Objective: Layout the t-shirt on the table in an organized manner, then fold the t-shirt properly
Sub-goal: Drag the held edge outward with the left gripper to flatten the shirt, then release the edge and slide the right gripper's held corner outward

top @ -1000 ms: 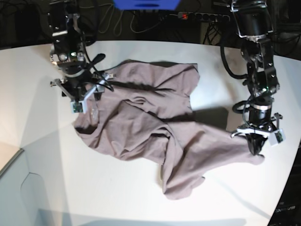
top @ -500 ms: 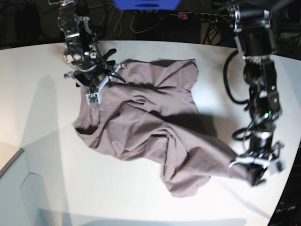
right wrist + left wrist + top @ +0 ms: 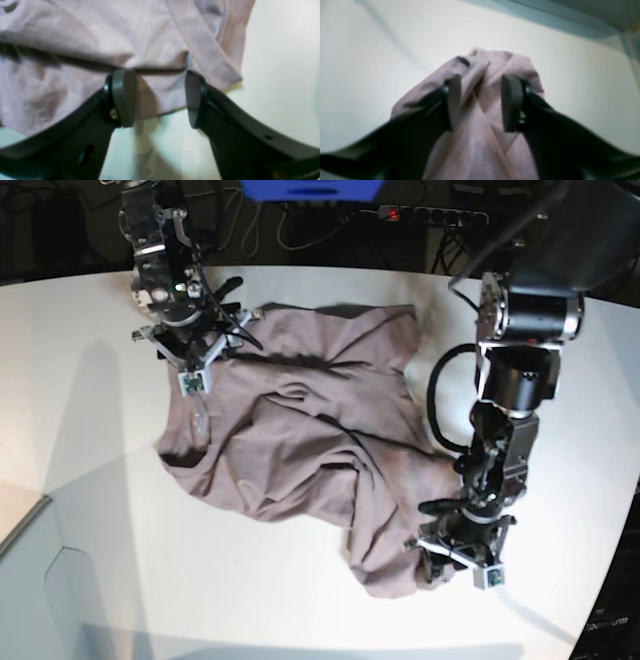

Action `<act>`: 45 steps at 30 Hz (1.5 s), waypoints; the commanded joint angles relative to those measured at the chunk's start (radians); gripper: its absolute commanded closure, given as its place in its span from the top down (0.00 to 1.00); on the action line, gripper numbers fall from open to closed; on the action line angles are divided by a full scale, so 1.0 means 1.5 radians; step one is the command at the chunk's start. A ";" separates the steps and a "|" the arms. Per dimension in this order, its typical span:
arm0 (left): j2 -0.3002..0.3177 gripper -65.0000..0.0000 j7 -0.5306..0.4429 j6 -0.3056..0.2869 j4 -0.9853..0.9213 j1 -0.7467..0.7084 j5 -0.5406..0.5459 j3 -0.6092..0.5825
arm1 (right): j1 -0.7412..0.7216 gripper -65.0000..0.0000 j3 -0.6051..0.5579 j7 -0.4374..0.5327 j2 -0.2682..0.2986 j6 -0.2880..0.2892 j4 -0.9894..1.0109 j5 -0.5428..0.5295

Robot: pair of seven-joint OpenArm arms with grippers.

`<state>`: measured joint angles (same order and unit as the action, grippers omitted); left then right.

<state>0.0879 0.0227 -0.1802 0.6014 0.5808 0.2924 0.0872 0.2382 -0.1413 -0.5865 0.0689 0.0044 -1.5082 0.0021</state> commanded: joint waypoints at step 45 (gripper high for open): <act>0.062 0.43 -0.020 -0.006 0.214 -0.205 0.005 0.114 | 0.024 0.49 0.158 0.088 0.016 0.001 0.017 0.001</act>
<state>0.1722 0.0193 -0.1841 0.9035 0.2493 0.2935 0.2588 0.2779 0.0921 -0.4519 0.0853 0.0071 -1.4742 -0.0074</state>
